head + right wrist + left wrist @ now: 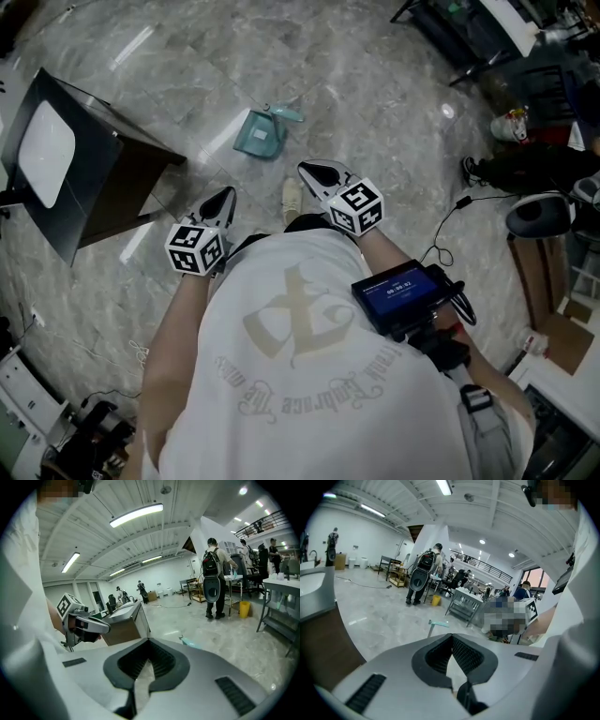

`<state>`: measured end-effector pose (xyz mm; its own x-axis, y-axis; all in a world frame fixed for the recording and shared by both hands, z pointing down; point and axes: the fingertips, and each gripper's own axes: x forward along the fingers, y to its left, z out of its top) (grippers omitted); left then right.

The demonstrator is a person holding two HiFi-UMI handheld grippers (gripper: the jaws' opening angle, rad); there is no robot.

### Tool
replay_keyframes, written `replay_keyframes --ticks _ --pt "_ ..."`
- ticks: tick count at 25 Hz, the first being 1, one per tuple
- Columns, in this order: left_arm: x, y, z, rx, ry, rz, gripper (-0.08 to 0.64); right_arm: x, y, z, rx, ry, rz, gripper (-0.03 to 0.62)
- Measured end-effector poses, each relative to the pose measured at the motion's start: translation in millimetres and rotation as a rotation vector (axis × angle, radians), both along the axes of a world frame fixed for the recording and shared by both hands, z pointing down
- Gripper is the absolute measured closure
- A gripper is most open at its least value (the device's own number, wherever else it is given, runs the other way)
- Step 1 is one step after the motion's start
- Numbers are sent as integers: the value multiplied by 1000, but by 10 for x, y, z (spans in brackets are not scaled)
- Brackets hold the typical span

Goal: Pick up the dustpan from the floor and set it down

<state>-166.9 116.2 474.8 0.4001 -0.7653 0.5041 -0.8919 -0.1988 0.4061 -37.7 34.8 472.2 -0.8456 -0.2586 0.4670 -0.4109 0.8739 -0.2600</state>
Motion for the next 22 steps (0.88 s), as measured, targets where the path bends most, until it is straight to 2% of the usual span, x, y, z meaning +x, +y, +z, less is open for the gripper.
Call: replay_keyframes --ticks 11,17,22 --pt "113 -337 96 -54 -24 -99 549 19 -555 349 -46 44 -113 577" --pt "145 -481 191 -97 -21 -160 549 -68 -902 657 -50 143 -189 577" --pt "62 -555 252 -119 -22 -231 549 -236 -1150 838 -43 186 -263 577"
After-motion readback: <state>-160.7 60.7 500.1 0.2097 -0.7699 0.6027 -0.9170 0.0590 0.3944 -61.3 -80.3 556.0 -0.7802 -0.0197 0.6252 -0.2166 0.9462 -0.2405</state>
